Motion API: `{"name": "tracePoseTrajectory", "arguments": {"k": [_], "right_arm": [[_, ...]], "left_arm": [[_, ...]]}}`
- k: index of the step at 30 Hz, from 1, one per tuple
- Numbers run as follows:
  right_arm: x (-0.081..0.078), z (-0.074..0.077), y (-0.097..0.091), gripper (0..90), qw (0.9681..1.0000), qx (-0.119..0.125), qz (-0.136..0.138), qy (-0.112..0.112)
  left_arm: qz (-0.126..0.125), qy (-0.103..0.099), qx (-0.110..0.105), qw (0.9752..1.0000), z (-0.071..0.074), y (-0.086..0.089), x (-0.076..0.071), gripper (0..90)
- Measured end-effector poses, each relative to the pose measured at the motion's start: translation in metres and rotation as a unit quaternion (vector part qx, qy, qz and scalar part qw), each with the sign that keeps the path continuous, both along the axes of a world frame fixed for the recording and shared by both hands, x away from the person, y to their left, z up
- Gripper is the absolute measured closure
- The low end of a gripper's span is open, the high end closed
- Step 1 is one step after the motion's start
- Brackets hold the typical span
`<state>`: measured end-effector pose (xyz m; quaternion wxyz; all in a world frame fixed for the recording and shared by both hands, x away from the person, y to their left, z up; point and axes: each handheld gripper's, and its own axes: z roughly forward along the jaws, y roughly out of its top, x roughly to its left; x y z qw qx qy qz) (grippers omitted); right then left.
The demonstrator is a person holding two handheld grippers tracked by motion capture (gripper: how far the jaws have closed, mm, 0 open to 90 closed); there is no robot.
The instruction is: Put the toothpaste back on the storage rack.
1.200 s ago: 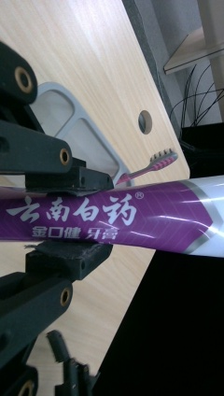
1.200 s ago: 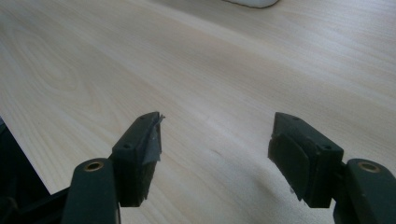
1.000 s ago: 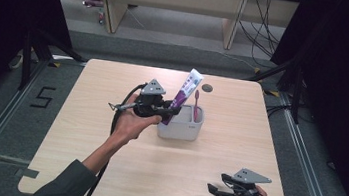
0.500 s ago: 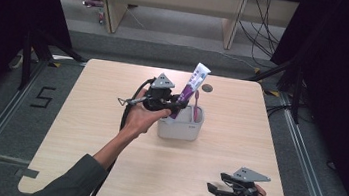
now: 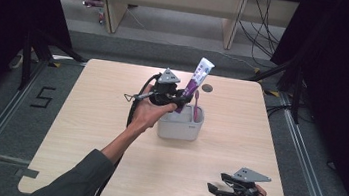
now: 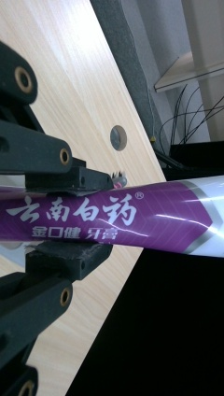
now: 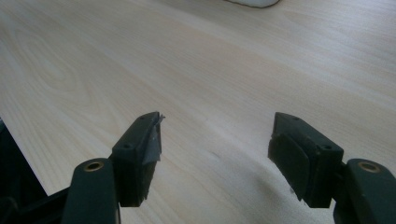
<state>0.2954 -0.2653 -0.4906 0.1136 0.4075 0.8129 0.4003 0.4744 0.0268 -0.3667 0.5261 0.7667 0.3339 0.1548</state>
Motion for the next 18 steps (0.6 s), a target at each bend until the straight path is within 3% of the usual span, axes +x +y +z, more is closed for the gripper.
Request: {"name": "tracePoseTrajectory", "arguments": {"k": [1, 7, 13, 15, 16, 18], "right_arm": [[-0.001, 0.000, 0.001, 34.4, 0.9999, 0.006, -0.003, 0.008], [-0.001, -0.001, 0.000, 34.4, 1.0000, 0.005, -0.003, 0.008], [0.001, -0.001, -0.001, 34.4, 1.0000, 0.001, 0.005, -0.002], [-0.001, 0.000, -0.001, 34.4, 1.0000, 0.004, -0.006, 0.006], [0.000, 0.000, -0.002, 34.4, 1.0000, -0.002, -0.001, -0.001], [-0.001, -0.001, -0.002, 34.4, 1.0000, 0.007, 0.004, 0.005]], "left_arm": [[0.003, 0.002, 0.003, 1.0000, 0.000, 0.000, 0.001, 68.0], [0.012, -0.010, 0.000, 0.9999, -0.005, 0.000, 0.006, 68.0], [0.007, -0.012, -0.002, 0.9999, -0.011, -0.008, 0.007, 67.9], [0.005, -0.013, 0.000, 0.9999, -0.013, -0.009, 0.007, 67.8], [0.003, -0.014, 0.002, 0.9999, -0.014, -0.010, 0.007, 67.8], [0.002, -0.017, 0.004, 0.9998, -0.016, -0.011, 0.008, 67.8]]}}
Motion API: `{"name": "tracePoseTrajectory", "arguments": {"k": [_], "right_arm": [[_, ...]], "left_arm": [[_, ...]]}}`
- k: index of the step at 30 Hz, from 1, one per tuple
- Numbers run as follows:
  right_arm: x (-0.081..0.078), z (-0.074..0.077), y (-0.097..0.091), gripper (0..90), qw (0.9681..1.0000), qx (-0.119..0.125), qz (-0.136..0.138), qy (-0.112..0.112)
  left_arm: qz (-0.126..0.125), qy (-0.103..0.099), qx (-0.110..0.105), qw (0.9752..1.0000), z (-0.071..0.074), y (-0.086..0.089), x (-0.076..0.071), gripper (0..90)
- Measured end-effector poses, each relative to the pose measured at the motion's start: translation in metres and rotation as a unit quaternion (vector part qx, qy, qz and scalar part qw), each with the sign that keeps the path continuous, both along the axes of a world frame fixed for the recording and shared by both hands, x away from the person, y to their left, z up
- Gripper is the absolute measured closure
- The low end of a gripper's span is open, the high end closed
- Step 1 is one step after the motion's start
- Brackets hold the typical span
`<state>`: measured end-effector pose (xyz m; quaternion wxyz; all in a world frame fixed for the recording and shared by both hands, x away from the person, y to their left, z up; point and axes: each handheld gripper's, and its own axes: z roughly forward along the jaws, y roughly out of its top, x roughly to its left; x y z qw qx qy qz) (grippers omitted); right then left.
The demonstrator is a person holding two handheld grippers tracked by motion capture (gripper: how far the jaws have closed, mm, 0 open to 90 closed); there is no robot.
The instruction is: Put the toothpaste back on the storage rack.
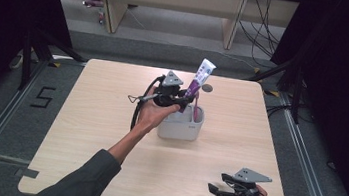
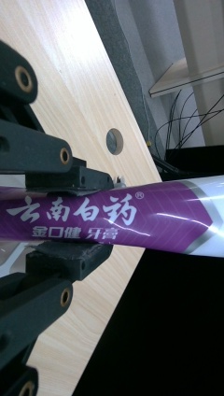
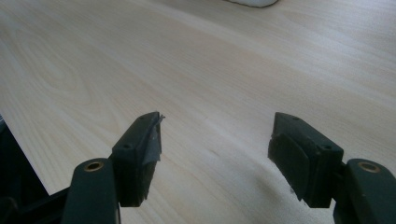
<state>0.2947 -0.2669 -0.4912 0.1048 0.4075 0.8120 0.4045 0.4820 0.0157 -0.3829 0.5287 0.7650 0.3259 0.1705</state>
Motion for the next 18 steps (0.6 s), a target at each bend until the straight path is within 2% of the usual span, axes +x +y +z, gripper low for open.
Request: {"name": "tracePoseTrajectory", "arguments": {"k": [3, 6, 8, 10, 11, 13, 16, 17, 18], "right_arm": [[-0.001, 0.001, -0.001, 34.4, 0.9999, -0.007, -0.006, -0.007], [-0.002, 0.001, 0.000, 34.4, 0.9999, 0.001, -0.009, 0.005], [-0.002, 0.001, -0.001, 34.5, 0.9999, -0.001, -0.010, 0.000], [-0.003, 0.001, 0.000, 34.4, 0.9999, 0.002, -0.011, 0.008], [-0.003, 0.001, 0.000, 34.4, 0.9999, 0.004, -0.012, 0.007], [-0.001, 0.001, -0.003, 34.4, 0.9999, -0.008, -0.006, -0.007], [-0.001, 0.001, -0.003, 34.4, 0.9999, -0.009, -0.006, -0.007], [-0.002, 0.000, -0.001, 34.4, 0.9999, 0.000, -0.010, 0.005], [-0.002, 0.000, -0.001, 34.4, 0.9999, 0.000, -0.010, 0.005]], "left_arm": [[0.003, -0.001, 0.000, 1.0000, -0.003, -0.001, 0.001, 67.7], [0.004, 0.000, 0.000, 1.0000, -0.007, 0.000, 0.001, 67.7], [0.005, -0.001, -0.001, 1.0000, -0.011, 0.000, 0.002, 67.6], [0.004, 0.003, 0.002, 1.0000, -0.014, 0.001, 0.002, 67.6], [0.006, 0.004, 0.007, 0.9999, -0.015, 0.002, 0.002, 67.5], [0.006, 0.004, 0.008, 0.9999, -0.017, 0.002, 0.001, 67.5], [0.004, 0.005, 0.009, 0.9999, -0.020, 0.002, 0.001, 67.4], [0.004, 0.006, 0.015, 0.9999, -0.021, 0.002, 0.000, 67.3], [0.005, 0.008, 0.014, 0.9999, -0.023, 0.002, 0.000, 67.3]]}}
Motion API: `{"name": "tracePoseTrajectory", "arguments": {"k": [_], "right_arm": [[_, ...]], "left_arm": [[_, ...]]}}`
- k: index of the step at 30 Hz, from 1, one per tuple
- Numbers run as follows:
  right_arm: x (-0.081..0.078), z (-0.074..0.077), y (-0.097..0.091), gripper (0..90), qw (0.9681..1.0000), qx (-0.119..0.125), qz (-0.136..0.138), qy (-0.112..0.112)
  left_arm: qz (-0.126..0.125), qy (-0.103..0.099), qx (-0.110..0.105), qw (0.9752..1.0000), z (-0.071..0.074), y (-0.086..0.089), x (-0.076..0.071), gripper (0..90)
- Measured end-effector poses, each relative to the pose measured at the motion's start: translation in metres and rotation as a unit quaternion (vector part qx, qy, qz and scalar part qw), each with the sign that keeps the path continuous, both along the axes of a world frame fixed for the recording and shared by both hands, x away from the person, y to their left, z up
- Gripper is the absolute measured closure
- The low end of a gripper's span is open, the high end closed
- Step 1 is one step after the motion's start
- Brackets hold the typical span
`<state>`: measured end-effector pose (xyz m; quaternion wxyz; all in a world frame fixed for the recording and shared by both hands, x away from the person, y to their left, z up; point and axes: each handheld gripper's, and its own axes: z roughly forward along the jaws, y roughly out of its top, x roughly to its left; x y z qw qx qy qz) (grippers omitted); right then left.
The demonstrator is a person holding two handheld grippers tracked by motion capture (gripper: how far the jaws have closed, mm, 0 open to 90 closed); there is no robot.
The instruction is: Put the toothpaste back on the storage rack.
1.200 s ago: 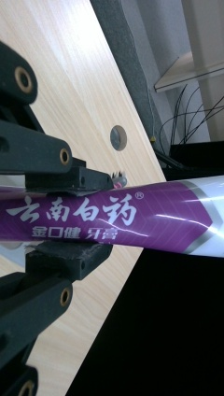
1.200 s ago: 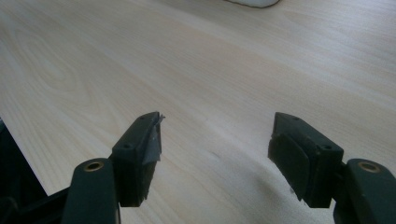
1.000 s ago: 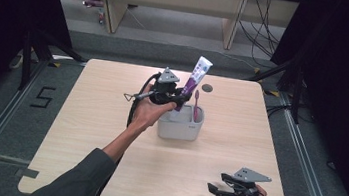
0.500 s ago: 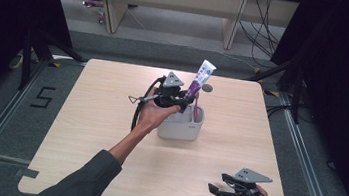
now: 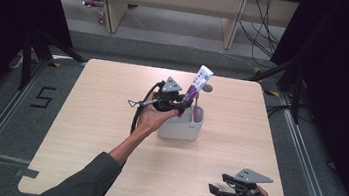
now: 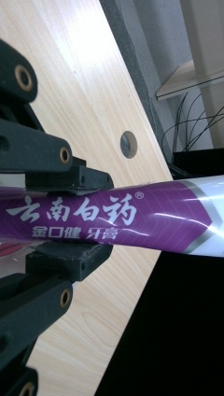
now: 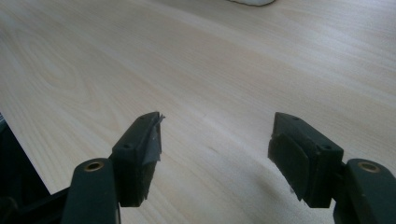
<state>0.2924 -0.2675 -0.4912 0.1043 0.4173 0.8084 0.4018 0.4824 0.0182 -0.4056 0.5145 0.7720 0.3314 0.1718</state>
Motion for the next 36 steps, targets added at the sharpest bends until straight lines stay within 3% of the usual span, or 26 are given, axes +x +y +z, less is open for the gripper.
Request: {"name": "tracePoseTrajectory", "arguments": {"k": [12, 23, 26, 34, 35, 36], "right_arm": [[0.000, 0.000, 0.000, 34.4, 1.0000, -0.001, 0.003, 0.001], [0.000, 0.000, 0.000, 34.4, 1.0000, -0.001, 0.004, 0.000], [0.001, 0.000, -0.002, 34.4, 0.9999, -0.005, 0.005, -0.011], [0.002, 0.000, -0.002, 34.4, 0.9999, -0.007, 0.007, -0.008], [0.002, 0.000, -0.002, 34.4, 0.9999, -0.007, 0.007, -0.008], [0.002, -0.001, -0.001, 34.4, 0.9999, -0.002, 0.007, -0.007]], "left_arm": [[-0.004, 0.009, 0.017, 0.9998, -0.007, -0.002, 0.000, 67.0], [0.001, 0.011, 0.010, 0.9999, -0.020, -0.001, -0.001, 66.9], [0.002, 0.011, 0.014, 0.9998, -0.019, 0.001, 0.000, 66.7], [0.005, 0.012, 0.014, 0.9998, -0.021, 0.000, -0.001, 66.5], [0.003, 0.012, 0.027, 0.9996, -0.021, 0.002, -0.001, 66.4], [0.007, 0.010, 0.019, 0.9997, -0.022, 0.000, -0.001, 66.2]]}}
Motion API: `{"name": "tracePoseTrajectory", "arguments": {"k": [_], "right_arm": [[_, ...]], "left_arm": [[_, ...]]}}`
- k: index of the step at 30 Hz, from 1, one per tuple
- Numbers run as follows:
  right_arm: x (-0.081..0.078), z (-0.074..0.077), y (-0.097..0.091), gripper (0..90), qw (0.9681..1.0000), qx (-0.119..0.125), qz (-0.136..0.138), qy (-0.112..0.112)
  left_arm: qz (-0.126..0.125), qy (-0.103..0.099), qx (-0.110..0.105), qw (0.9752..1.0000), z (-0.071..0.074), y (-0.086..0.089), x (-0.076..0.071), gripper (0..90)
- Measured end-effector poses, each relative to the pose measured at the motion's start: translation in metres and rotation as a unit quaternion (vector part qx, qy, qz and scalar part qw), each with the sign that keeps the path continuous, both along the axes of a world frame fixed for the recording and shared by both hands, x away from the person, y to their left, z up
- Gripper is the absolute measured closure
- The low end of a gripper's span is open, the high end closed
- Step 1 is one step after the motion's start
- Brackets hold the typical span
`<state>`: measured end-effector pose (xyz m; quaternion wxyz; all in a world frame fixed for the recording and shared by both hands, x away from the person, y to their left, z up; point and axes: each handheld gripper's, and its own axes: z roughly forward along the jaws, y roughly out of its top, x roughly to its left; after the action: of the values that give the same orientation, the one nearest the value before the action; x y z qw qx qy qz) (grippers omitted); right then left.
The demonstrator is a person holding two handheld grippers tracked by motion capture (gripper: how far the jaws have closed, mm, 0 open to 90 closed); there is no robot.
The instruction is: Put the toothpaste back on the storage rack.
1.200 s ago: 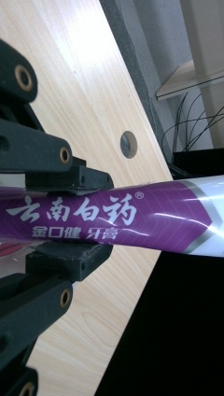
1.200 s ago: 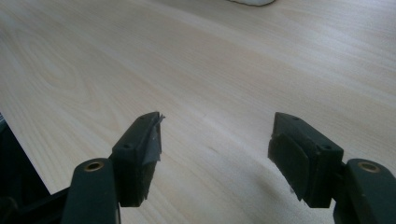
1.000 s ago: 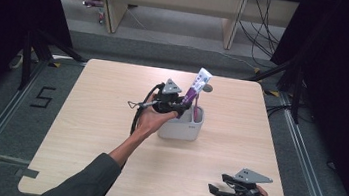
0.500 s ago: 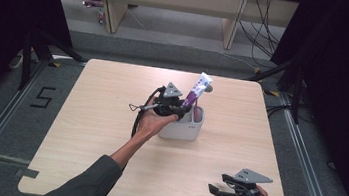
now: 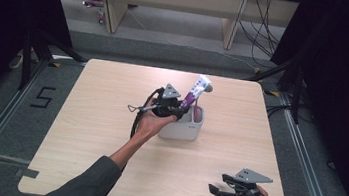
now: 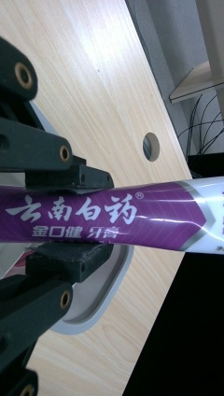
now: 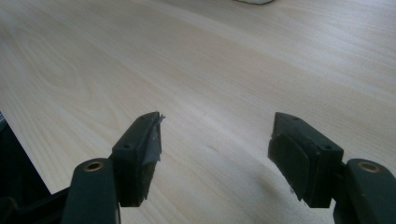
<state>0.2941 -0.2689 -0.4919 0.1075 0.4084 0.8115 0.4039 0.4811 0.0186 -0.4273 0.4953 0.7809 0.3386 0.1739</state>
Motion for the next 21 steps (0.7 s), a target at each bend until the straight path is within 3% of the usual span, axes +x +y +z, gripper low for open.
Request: {"name": "tracePoseTrajectory", "arguments": {"k": [5, 10, 11, 12, 14, 21], "right_arm": [[0.000, 0.000, 0.000, 34.4, 1.0000, 0.000, -0.001, -0.002], [0.000, 0.000, 0.000, 34.4, 1.0000, -0.001, -0.001, -0.001], [0.000, 0.001, -0.001, 34.4, 1.0000, -0.008, -0.002, -0.002], [0.000, 0.000, 0.000, 34.4, 1.0000, -0.001, 0.001, 0.004], [0.000, 0.000, 0.000, 34.4, 1.0000, -0.002, 0.001, 0.003], [-0.001, 0.000, 0.002, 34.4, 0.9999, 0.001, -0.008, 0.008]], "left_arm": [[0.000, 0.006, 0.017, 0.9998, -0.004, 0.001, 0.000, 65.6], [0.005, 0.008, 0.014, 0.9999, -0.008, 0.001, -0.002, 63.8], [0.001, 0.003, 0.004, 1.0000, -0.007, 0.001, -0.003, 63.3], [0.005, -0.003, -0.004, 1.0000, -0.004, 0.002, -0.004, 71.4], [0.012, -0.002, -0.016, 0.9998, 0.004, 0.003, -0.005, 70.8], [0.010, -0.009, -0.012, 0.9998, 0.020, 0.006, -0.010, 69.5]]}}
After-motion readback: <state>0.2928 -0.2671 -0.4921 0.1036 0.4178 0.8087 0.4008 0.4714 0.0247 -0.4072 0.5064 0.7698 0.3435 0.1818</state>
